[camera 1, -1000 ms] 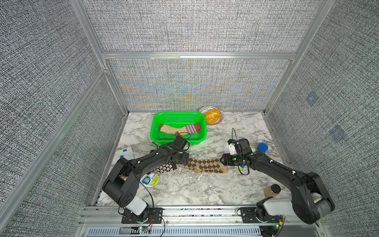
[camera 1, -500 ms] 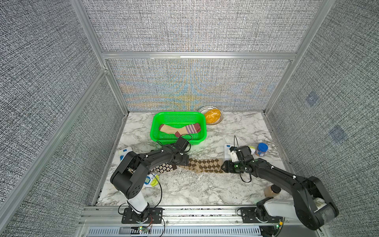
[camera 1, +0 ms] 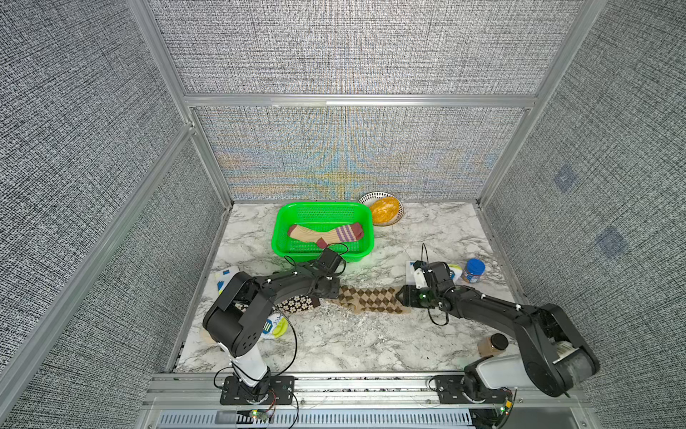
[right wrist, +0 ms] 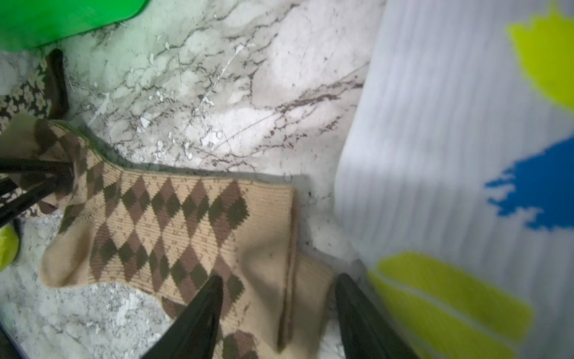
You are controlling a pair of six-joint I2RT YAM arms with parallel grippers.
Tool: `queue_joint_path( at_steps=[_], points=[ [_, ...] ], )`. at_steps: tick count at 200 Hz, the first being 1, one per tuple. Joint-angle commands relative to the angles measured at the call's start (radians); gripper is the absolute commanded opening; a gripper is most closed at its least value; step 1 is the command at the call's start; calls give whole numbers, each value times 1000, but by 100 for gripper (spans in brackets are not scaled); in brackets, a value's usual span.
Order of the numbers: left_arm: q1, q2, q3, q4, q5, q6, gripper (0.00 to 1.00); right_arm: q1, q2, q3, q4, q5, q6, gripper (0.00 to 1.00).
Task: Place the socks together as a pair
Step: Pick up a pair of socks from the center of the board.
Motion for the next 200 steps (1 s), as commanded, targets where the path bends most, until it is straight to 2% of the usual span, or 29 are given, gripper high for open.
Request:
queue_joint_path(
  at_steps=[1, 17, 46, 74, 118, 144, 168, 200],
  points=[
    [-1, 9, -12, -12, 53, -6, 50, 10, 27, 0, -50, -26, 25, 55],
    [-1, 8, -13, -11, 56, -7, 47, 25, 33, 6, -68, -23, 24, 46],
    [-3, -8, -17, -8, 67, -9, 38, 31, -12, -24, -59, -31, 49, 17],
    [-11, -43, -20, -7, 97, -12, 27, 33, -78, -8, -58, -34, 60, 0],
    [-20, -235, -6, -79, 128, -25, 17, 70, -188, 144, -159, -43, 43, 0],
    [-18, -367, 76, -186, 96, -22, 16, 106, -191, 298, -215, -40, 31, 0],
    [9, -415, 176, -242, 29, 25, 16, 115, -112, 438, -213, -64, 12, 0],
    [154, -367, 317, -296, 60, 96, 16, 126, 81, 655, -204, -98, -17, 0]
  ],
)
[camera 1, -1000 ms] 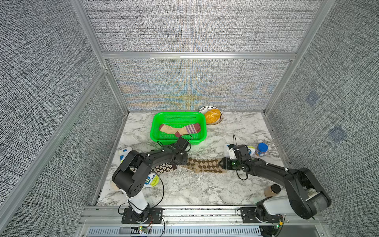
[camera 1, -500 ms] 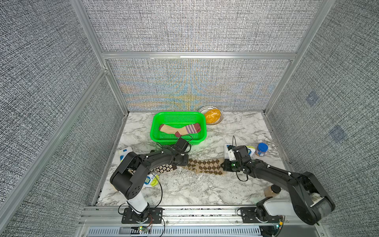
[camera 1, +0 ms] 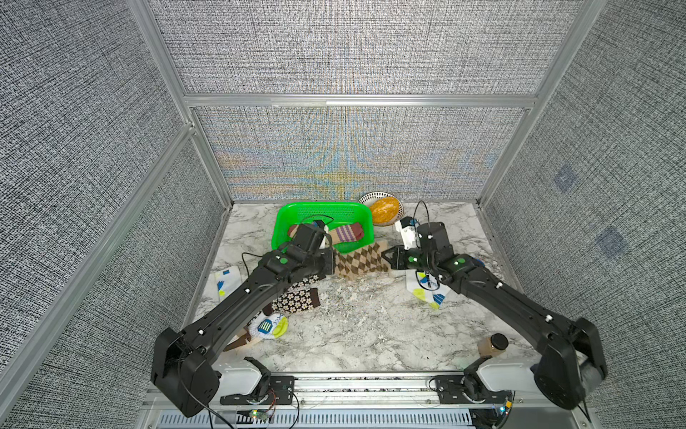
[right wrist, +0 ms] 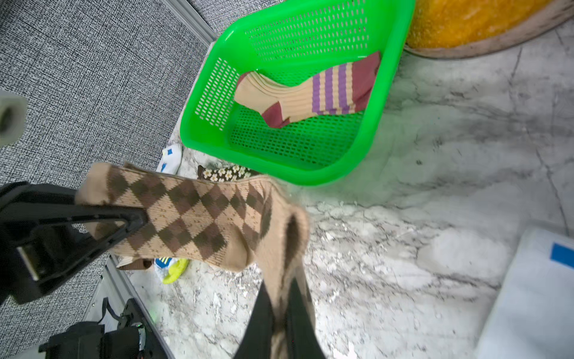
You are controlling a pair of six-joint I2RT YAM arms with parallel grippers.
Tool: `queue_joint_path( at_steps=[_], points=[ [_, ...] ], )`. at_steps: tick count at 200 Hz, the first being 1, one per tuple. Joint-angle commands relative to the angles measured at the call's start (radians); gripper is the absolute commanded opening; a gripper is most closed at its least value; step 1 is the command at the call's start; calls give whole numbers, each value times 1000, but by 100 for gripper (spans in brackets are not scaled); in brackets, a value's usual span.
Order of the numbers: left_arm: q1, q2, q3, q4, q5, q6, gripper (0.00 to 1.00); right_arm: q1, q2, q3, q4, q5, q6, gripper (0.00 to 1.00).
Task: Place the socks together as a pair
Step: Pick up a pair of socks from the center of the board, then place a pair of socks in the bin.
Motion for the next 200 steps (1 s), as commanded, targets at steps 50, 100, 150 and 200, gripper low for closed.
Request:
queue_joint_path(
  at_steps=[50, 100, 150, 200],
  points=[
    [285, 274, 301, -94, 27, 164, 15, 3, 501, 560, -71, -83, -65, 0],
    [387, 555, 518, -142, 29, 209, 15, -23, 854, 940, -190, -90, -54, 0],
    [406, 757, 635, -110, 66, 238, 17, -69, 947, 956, -165, -61, -58, 2],
    [404, 745, 627, -53, 121, 200, 71, -100, 692, 686, -76, -50, -129, 59]
  ],
)
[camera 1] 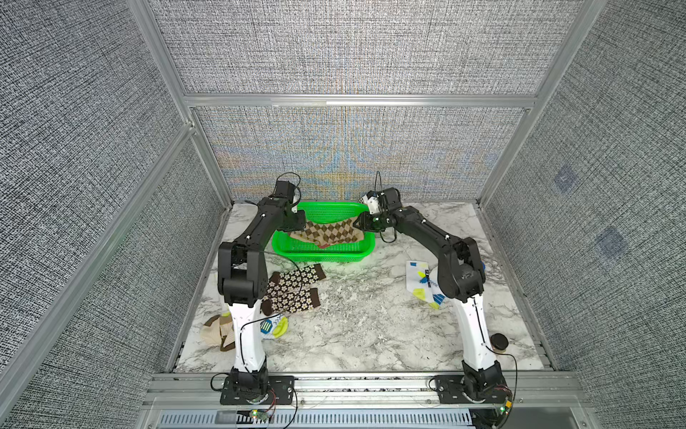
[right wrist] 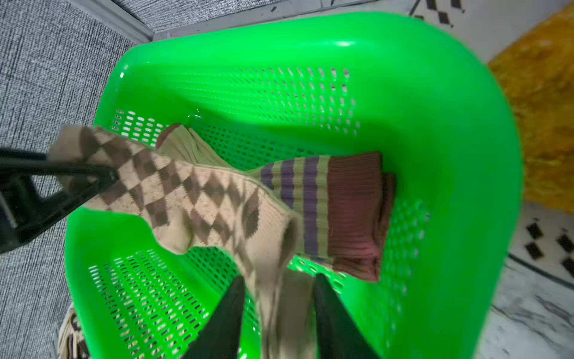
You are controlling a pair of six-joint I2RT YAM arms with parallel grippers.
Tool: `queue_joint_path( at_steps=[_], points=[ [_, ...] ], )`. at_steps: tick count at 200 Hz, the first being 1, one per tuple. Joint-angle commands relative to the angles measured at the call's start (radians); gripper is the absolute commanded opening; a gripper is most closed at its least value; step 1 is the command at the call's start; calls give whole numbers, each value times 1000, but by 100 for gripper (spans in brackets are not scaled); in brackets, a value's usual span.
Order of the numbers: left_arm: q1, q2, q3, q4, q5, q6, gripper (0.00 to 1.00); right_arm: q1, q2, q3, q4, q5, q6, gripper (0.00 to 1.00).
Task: Place the socks together as a pair
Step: Place a pair of socks in the bin.
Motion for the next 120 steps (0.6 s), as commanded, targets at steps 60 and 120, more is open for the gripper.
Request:
queue_joint_path(
  at_steps=[60, 120],
  points=[
    [-29, -306, -81, 99, 159, -80, 99, -233, -597, -644, 102, 55, -50, 65],
    [-196, -644, -342, 105, 153, -73, 99, -354, -504, -758, 76, 111, -135, 65]
  ],
)
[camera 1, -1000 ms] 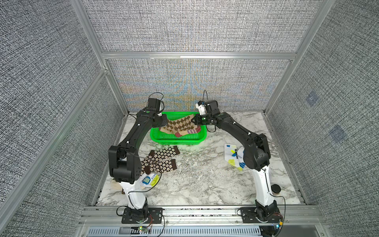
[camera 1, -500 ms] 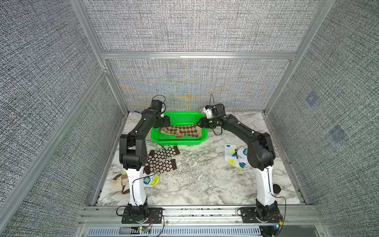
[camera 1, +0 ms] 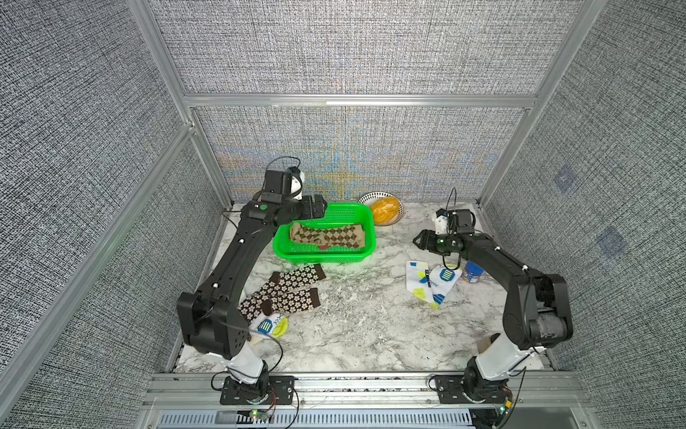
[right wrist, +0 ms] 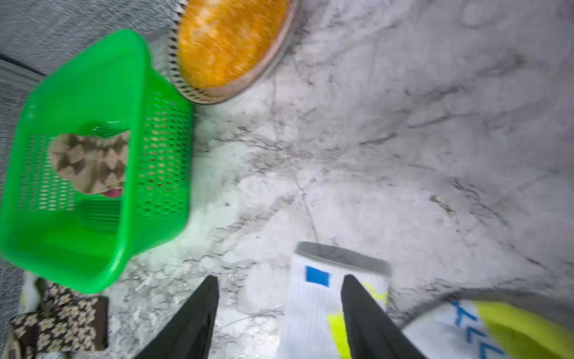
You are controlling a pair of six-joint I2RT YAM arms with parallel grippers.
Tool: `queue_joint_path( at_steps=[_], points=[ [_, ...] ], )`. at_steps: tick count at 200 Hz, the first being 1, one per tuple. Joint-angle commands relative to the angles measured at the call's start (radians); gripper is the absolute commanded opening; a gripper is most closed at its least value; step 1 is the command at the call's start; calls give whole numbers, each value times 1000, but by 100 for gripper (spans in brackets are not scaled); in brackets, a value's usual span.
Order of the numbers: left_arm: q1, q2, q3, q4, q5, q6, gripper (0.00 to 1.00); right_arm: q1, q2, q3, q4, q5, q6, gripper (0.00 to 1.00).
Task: Place the socks together as a pair
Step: Place a pair of socks in the bin, then pick up the sock at the center of the board.
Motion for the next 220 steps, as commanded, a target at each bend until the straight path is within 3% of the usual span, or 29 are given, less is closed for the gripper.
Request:
queue_joint_path(
  at_steps=[1, 70, 128, 139, 157, 185, 220],
  points=[
    [-48, -100, -106, 4, 2, -2, 99, -5, 47, -5, 3, 51, -47, 65],
    [-174, -380, -543, 43, -25, -95, 99, -5, 118, -78, 61, 173, -72, 61],
    [-182, -465, -679, 60, -33, -134, 99, -3, 154, -109, 115, 118, -62, 52],
    [-182, -473, -692, 58, -41, -136, 99, -3, 163, -106, 124, 110, -61, 45],
    [-182, -488, -705, 52, -44, -138, 99, 4, 168, -97, 115, 87, -62, 21],
    [-182, -522, -733, 42, -63, -144, 99, 44, 95, -120, 118, 73, -67, 0],
    [-182, -546, -765, 37, -71, -148, 99, 119, -44, -128, 113, 20, -61, 0]
  ],
)
